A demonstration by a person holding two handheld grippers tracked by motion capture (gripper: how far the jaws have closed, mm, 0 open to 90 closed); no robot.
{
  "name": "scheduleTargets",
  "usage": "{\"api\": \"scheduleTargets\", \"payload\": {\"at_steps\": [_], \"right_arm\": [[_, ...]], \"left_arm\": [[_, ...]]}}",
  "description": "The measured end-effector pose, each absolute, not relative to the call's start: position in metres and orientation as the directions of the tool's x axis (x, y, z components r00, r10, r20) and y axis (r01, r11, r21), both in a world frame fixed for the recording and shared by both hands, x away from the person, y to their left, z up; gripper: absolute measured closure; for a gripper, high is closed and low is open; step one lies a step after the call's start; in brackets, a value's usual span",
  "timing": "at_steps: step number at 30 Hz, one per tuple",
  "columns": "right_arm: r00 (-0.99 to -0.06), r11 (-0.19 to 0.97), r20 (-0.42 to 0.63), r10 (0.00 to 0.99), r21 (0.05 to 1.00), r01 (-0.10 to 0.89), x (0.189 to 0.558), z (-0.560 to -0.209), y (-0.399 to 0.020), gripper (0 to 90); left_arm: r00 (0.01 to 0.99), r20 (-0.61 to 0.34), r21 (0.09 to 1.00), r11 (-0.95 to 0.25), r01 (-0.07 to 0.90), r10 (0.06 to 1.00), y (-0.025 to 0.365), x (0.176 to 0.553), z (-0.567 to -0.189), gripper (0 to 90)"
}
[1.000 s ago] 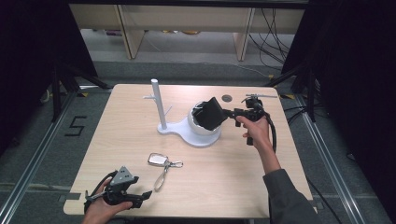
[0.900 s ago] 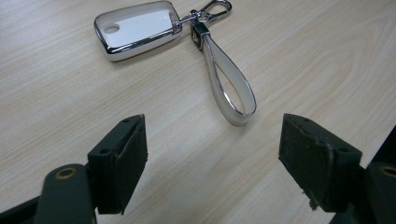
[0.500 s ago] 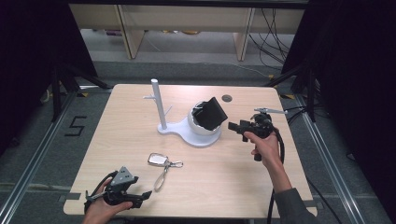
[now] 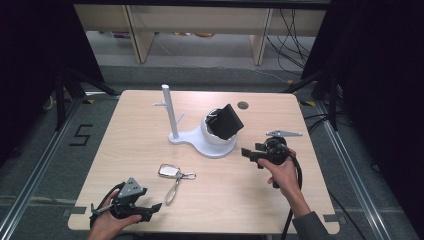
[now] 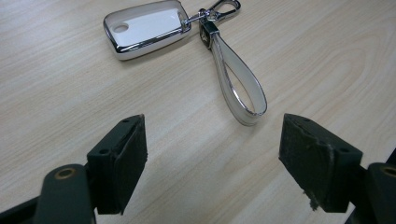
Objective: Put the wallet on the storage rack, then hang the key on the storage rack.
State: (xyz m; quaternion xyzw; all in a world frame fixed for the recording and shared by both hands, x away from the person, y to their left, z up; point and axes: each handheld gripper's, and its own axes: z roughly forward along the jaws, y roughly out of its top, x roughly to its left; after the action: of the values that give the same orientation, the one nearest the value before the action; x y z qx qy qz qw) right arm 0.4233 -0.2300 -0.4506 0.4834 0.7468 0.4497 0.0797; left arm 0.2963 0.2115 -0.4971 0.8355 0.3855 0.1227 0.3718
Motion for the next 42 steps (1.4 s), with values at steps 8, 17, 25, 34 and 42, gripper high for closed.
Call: {"api": "scheduleTargets", "payload": {"at_steps": [8,17,25,34,42], "right_arm": [[-0.543,0.144,0.358,0.760,0.722,0.677,0.398,-0.467,-0.227,29.2],[-0.579,0.212,0.347,0.738,0.695,0.687,0.372,-0.481,-0.222,27.9],[-0.593,0.270,0.345,0.728,0.651,0.710,0.354,-0.496,-0.217,26.3],[-0.589,0.286,0.363,0.722,0.619,0.732,0.335,-0.499,-0.215,26.3],[-0.606,0.315,0.351,0.714,0.612,0.726,0.324,-0.499,-0.209,26.3]], "left_arm": [[0.657,-0.085,0.720,-0.410,0.560,0.749,0.212,0.298,-0.498,23.0],[0.668,-0.083,0.715,-0.423,0.557,0.739,0.212,0.297,-0.498,23.0],[0.668,-0.078,0.712,-0.428,0.557,0.740,0.213,0.297,-0.500,23.0],[0.652,-0.078,0.733,-0.400,0.551,0.754,0.213,0.303,-0.498,23.0],[0.689,-0.048,0.754,-0.426,0.500,0.723,0.206,0.316,-0.491,23.0]]}}
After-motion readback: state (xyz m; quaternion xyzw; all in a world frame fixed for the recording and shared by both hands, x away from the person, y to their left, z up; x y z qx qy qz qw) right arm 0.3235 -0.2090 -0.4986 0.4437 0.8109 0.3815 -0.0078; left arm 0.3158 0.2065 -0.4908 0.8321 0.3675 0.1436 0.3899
